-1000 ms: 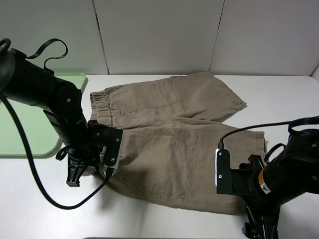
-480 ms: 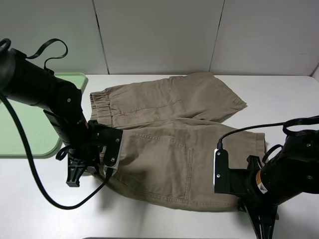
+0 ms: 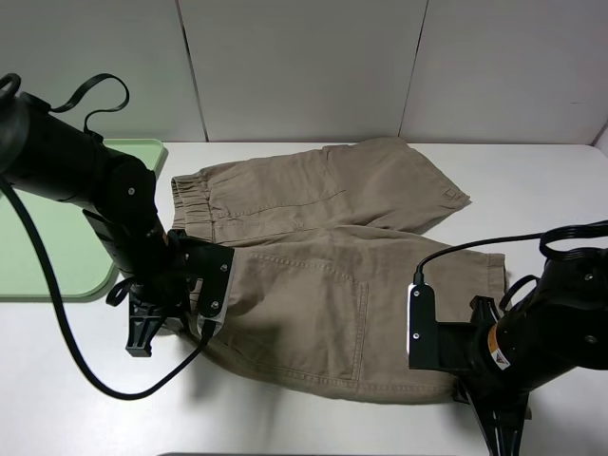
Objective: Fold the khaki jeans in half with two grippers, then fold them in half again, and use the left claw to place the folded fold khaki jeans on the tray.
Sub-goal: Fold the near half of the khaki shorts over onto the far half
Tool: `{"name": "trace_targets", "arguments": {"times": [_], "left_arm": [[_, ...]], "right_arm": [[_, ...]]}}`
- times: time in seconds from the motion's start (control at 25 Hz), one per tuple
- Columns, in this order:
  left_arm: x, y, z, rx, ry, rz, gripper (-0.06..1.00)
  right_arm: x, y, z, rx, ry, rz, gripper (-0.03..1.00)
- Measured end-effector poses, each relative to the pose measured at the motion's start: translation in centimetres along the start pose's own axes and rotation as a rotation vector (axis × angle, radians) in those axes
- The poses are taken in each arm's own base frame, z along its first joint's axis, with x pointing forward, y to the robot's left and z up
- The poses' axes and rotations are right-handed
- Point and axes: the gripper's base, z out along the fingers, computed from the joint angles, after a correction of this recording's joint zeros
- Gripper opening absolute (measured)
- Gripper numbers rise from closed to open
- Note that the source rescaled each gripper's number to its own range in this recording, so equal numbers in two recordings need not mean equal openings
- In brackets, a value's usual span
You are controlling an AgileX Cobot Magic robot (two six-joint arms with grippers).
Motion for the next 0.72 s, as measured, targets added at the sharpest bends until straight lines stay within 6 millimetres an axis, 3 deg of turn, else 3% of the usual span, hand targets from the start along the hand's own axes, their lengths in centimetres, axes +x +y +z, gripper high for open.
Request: {"name": "trace_targets", "arguments": {"times": [0.16,0.44,0.72], "left_arm": [[0.0,0.0,0.0,0.002,0.001,-0.001,0.01],[0.2,-0.5,-0.4,0.061,0.027,-0.059,0.01],[0.2,-1.0,-4.5,-0.019,-0.027,-0.114,0.01]], "right_arm": [[0.0,-0.1,-1.0,0.026,-0.026,0.002,0.0],[0.6,-0.2,-4.6,0.109,-0.107,0.074,0.0],[1.9,0.4,-7.7,0.144,-0.167,0.205,0.0]]}}
